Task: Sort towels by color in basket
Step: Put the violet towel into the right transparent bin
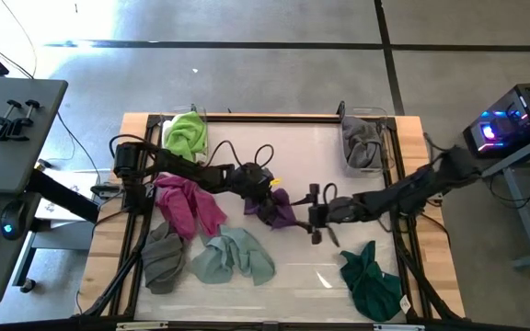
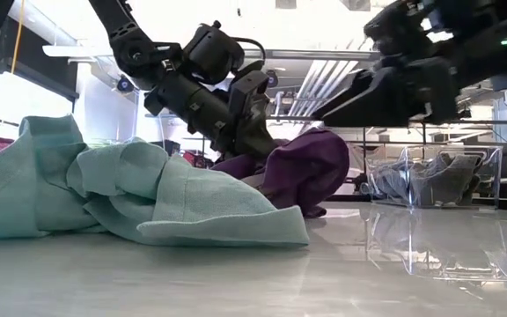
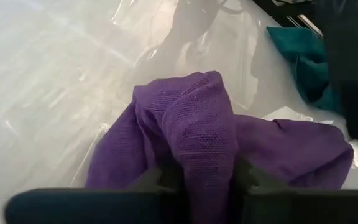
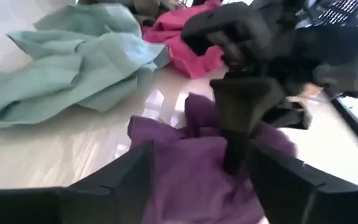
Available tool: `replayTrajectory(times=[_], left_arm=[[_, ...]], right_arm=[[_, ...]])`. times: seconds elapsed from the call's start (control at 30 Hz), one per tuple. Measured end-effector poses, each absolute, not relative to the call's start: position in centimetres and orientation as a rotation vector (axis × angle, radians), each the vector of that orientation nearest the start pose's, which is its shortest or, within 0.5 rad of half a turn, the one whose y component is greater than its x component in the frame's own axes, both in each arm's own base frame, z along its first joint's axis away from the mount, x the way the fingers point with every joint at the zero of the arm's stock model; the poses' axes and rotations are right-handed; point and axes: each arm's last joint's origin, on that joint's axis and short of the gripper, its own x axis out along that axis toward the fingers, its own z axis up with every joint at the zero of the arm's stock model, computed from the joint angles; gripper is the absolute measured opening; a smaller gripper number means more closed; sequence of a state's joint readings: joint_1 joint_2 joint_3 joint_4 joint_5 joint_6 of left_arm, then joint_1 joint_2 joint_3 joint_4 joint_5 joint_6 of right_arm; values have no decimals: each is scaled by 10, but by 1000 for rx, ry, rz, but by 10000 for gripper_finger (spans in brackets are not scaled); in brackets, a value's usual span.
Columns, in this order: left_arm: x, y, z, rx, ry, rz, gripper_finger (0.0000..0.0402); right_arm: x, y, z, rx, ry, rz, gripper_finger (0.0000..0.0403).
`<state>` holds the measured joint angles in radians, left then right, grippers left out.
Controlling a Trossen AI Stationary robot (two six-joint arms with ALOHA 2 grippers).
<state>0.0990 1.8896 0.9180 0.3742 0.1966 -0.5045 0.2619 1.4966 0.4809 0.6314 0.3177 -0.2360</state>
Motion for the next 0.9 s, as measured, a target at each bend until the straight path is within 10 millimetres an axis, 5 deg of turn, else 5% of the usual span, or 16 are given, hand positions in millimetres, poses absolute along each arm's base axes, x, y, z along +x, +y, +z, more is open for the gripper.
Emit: replayTrajectory(times=[0.17, 0.4, 0.7, 0.8, 0.9], left_arm=[[369, 31, 132, -576, 601, 55, 116], [362, 34, 134, -587, 655, 37, 187], [337, 33, 179, -466, 724, 35, 191], [330, 27, 204, -354, 653, 63, 191], [323, 14, 208, -181, 679, 90, 191]], right_arm=[[291, 59, 147, -328, 428, -40, 282], [317, 49, 131, -247, 574, -88, 270], [320, 44, 105, -182, 740, -82, 180], [317, 42, 103, -141, 757, -77, 145], [316, 42, 103, -118, 771, -89, 111]])
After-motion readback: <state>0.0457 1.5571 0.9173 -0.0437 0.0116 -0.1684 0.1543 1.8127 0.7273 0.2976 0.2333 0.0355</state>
